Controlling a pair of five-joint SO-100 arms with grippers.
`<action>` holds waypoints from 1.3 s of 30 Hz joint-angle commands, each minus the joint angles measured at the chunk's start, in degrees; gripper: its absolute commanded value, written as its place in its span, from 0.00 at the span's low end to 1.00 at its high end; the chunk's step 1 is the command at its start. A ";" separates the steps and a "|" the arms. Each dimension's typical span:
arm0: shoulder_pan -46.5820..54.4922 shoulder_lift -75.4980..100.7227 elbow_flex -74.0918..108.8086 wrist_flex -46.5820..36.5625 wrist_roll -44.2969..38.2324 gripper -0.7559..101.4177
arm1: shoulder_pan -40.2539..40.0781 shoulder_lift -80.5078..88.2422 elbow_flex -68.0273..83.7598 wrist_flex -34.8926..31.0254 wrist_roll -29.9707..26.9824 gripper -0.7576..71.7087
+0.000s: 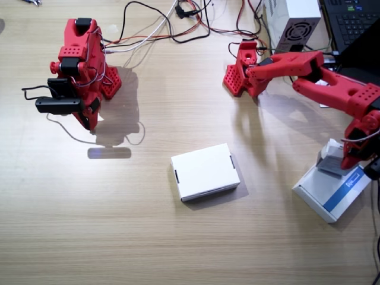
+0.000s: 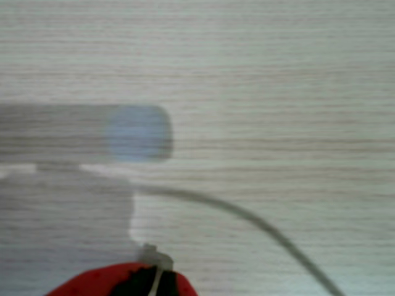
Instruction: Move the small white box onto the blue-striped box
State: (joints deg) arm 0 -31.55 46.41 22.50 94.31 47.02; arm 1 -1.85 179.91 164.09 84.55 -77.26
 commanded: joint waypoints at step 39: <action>-3.25 -9.93 -41.84 1.58 -5.45 0.30 | -1.85 1.41 -0.79 -0.62 1.76 0.01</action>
State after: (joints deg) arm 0 -34.28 27.25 -14.41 94.31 41.92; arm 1 -1.85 179.91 164.09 84.38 -76.11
